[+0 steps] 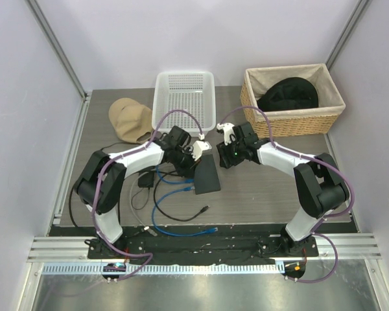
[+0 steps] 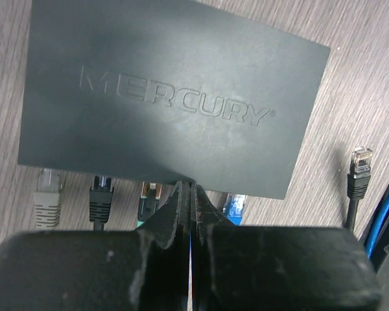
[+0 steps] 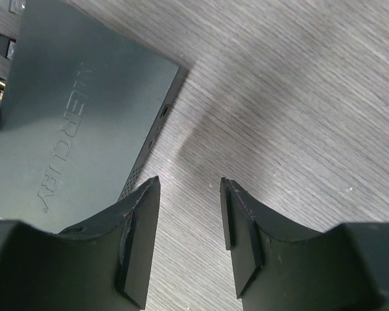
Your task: Pull the plug from the switch port
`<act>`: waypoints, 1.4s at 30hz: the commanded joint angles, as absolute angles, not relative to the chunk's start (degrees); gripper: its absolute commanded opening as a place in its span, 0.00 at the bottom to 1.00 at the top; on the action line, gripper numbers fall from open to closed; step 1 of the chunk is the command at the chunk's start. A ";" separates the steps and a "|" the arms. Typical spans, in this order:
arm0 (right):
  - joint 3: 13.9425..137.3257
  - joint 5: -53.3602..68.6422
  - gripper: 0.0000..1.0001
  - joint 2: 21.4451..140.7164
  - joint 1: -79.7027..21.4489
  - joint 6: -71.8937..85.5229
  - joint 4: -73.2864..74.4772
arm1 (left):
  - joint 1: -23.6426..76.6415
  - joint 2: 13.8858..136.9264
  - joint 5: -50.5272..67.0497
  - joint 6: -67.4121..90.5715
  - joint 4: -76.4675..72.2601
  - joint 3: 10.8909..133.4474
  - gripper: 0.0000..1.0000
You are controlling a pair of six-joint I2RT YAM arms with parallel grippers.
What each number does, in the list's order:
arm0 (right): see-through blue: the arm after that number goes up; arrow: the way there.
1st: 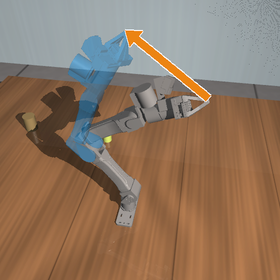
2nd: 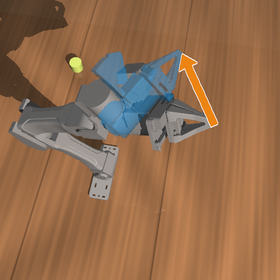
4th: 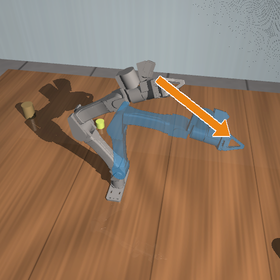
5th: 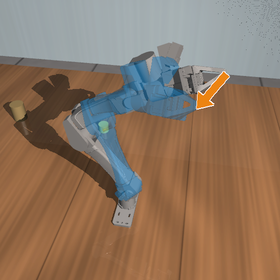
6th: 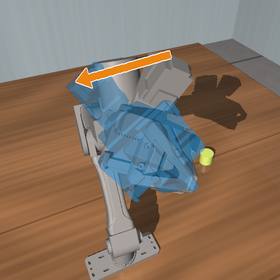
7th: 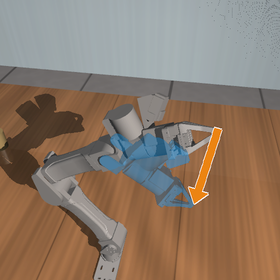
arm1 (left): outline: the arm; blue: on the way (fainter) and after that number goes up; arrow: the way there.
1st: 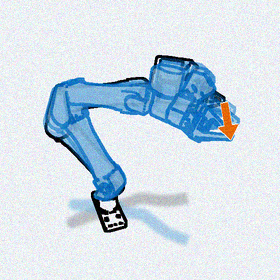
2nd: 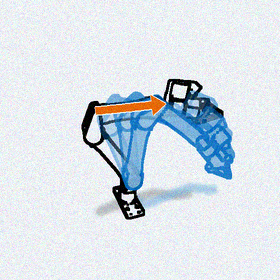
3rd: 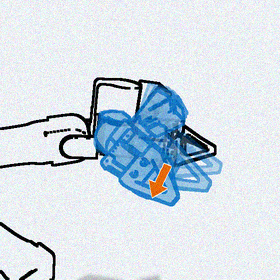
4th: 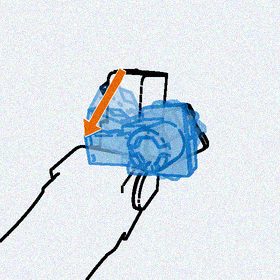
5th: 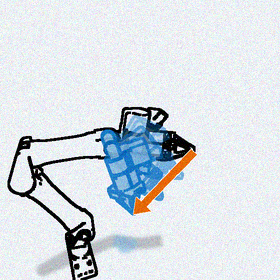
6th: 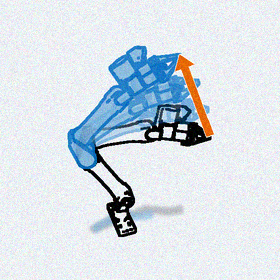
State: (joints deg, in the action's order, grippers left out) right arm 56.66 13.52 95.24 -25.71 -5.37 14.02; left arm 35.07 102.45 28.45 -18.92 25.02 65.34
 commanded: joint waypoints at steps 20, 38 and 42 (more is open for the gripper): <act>54.58 14.24 0.50 91.05 -23.64 -4.13 11.25 | 37.44 104.60 29.80 -19.60 25.66 74.71 0.00; 58.54 21.71 0.57 91.05 -25.49 -11.78 13.01 | 29.27 89.65 37.97 -38.82 41.92 67.42 0.30; 58.97 21.80 0.57 90.88 -25.49 -12.13 13.71 | 29.88 90.00 32.36 -46.48 51.65 68.64 0.29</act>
State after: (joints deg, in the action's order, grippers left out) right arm 57.01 20.91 93.21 -25.43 -10.76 13.89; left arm 29.36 90.41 33.89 -34.61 39.83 67.79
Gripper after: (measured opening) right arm 0.571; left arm 0.294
